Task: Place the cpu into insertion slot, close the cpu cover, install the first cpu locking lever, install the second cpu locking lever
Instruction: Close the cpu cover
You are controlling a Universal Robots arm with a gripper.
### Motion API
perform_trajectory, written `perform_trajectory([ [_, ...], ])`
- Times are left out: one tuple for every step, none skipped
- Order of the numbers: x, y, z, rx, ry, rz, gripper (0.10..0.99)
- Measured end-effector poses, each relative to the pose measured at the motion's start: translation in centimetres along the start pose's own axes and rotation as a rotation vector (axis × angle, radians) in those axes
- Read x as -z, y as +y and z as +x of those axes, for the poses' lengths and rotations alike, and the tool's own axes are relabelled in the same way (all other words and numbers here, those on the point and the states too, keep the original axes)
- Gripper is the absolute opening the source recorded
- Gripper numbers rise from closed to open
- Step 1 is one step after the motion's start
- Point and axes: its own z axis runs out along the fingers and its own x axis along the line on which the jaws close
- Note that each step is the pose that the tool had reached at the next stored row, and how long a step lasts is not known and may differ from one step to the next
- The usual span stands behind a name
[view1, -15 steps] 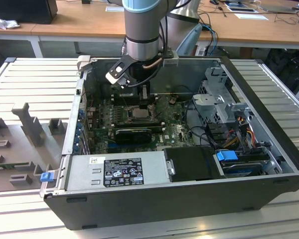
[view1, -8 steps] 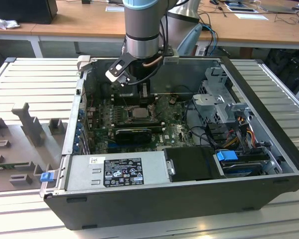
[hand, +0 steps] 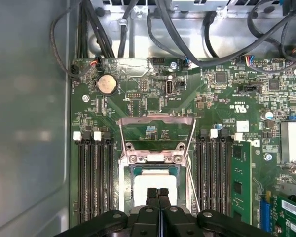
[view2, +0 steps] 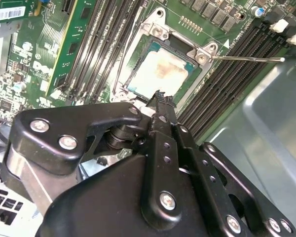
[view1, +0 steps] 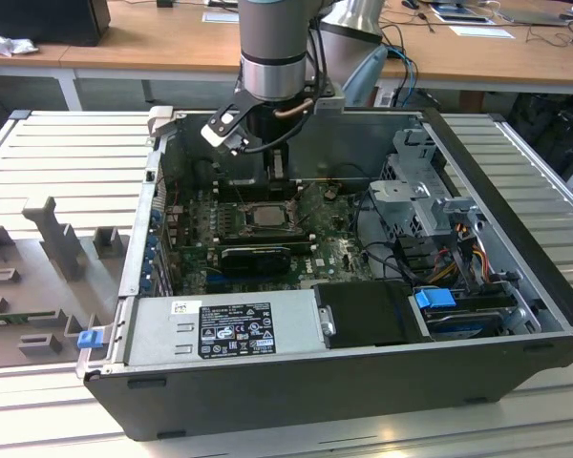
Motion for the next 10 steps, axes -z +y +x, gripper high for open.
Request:
perform_trajectory([
  [0.21,0.01,0.01,0.000,0.0001,0.000,0.106],
  [0.52,0.03,0.01,0.000,0.0001,0.000,0.106],
  [0.65,0.04,0.01,0.000,0.0000,0.000,0.106],
  [0.77,0.05,0.02,0.000,0.0001,0.000,0.106],
  [1.00,0.07,0.02,0.000,0.0001,0.000,0.106],
  [1.19,0.10,0.02,0.000,0.0000,0.000,0.106],
  [1.35,0.12,0.02,0.000,0.0001,0.000,0.106],
  [1.60,0.14,0.02,0.000,0.0000,0.000,0.106],
  [1.71,0.23,0.03,0.000,0.0001,0.000,0.106],
  [1.73,0.43,0.04,0.000,0.0003,0.000,0.106],
])
